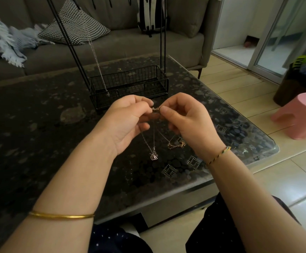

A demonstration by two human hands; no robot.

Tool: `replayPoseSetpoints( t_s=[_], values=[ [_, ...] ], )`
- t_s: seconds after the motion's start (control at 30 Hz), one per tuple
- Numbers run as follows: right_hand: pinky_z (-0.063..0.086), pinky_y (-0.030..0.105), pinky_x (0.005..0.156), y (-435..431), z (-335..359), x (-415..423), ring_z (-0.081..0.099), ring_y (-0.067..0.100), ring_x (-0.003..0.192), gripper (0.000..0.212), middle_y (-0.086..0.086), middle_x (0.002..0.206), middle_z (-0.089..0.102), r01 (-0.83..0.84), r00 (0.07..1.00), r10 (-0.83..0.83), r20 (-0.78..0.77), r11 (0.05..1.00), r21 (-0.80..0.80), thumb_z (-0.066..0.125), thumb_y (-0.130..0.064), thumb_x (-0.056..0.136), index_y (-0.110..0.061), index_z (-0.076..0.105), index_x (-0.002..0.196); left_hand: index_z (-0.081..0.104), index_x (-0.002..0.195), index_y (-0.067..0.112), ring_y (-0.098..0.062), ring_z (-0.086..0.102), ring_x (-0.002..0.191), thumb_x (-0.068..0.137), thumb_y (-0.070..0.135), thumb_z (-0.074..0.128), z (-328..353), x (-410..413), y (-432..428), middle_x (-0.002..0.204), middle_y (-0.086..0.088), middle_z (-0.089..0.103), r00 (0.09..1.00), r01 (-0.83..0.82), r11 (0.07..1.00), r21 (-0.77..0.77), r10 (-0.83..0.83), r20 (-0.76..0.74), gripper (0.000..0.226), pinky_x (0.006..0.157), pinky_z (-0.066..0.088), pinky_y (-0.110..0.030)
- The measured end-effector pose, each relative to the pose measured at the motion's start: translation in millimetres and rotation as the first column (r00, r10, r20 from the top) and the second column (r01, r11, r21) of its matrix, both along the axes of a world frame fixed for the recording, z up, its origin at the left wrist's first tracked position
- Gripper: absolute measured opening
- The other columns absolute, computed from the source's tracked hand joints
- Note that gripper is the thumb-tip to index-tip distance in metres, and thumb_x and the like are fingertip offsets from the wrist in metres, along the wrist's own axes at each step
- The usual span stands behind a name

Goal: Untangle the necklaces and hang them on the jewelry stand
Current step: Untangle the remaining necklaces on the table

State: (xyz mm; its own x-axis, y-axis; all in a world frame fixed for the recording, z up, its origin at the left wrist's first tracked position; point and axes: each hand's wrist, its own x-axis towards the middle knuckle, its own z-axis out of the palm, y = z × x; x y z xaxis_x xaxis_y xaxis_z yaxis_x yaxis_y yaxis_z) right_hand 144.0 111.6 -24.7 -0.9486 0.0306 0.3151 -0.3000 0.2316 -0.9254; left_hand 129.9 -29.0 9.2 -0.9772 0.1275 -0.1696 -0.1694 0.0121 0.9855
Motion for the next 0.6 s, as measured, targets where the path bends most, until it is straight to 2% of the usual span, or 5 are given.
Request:
replayPoseSetpoints(
  t_s=[0.1, 0.2, 0.3, 0.43, 0.6],
  values=[
    [0.043, 0.018, 0.045, -0.6, -1.5, -0.5, 0.058, 0.010, 0.053, 0.008, 0.001, 0.075, 0.063, 0.032, 0.999, -0.032, -0.028, 0.999, 0.005, 0.059, -0.008, 0.091, -0.012, 0.060, 0.084, 0.060, 0.087, 0.012, -0.008, 0.063, 0.064, 0.091, -0.005, 0.050, -0.8, 1.0, 2.4, 0.076, -0.004, 0.066, 1.000, 0.007, 1.000, -0.003, -0.007, 0.008, 0.020, 0.046, 0.042, -0.015],
    [0.038, 0.012, 0.044, -0.1, -1.9, -1.6, 0.059, 0.013, 0.051, 0.008, 0.001, 0.075, 0.063, 0.055, 0.997, -0.054, -0.056, 0.998, 0.017, 0.058, -0.006, 0.091, -0.011, 0.062, 0.086, 0.061, 0.089, 0.009, -0.004, 0.055, 0.055, 0.091, -0.008, 0.048, -1.3, 1.0, 2.1, 0.080, -0.005, 0.060, 1.000, 0.014, 1.000, -0.019, -0.014, 0.012, 0.022, 0.043, 0.038, -0.014],
    [0.038, 0.011, 0.045, -0.5, -1.6, -1.1, 0.057, 0.011, 0.048, 0.008, 0.002, 0.073, 0.063, 0.065, 0.996, -0.064, -0.059, 0.998, 0.027, 0.058, -0.007, 0.091, -0.010, 0.062, 0.085, 0.064, 0.092, 0.010, -0.005, 0.052, 0.058, 0.093, -0.001, 0.052, -1.9, 0.9, 0.9, 0.085, -0.005, 0.061, 1.000, 0.020, 0.998, -0.055, -0.020, 0.005, 0.016, 0.043, 0.036, -0.014],
    [0.042, 0.014, 0.048, -2.5, -1.0, -0.6, 0.053, 0.005, 0.045, 0.009, -0.003, 0.064, 0.058, 0.085, 0.995, -0.082, -0.054, 0.995, 0.058, 0.058, -0.011, 0.092, -0.012, 0.060, 0.083, 0.066, 0.087, 0.015, -0.006, 0.052, 0.066, 0.089, 0.009, 0.064, -7.0, 0.7, 0.6, 0.083, -0.001, 0.062, 0.997, 0.031, 0.976, -0.214, -0.046, -0.068, 0.006, 0.048, 0.039, -0.016],
    [0.046, 0.016, 0.053, -4.7, -2.1, -1.5, 0.054, 0.004, 0.053, 0.006, 0.000, 0.077, 0.061, 0.094, 0.994, -0.089, -0.058, 0.992, 0.081, 0.055, -0.010, 0.093, -0.007, 0.059, 0.089, 0.066, 0.087, 0.017, -0.007, 0.058, 0.069, 0.090, 0.013, 0.063, -8.8, -0.6, 1.2, 0.083, 0.000, 0.065, 0.996, 0.030, 0.959, -0.283, -0.053, -0.073, 0.006, 0.055, 0.042, -0.022]
  ],
)
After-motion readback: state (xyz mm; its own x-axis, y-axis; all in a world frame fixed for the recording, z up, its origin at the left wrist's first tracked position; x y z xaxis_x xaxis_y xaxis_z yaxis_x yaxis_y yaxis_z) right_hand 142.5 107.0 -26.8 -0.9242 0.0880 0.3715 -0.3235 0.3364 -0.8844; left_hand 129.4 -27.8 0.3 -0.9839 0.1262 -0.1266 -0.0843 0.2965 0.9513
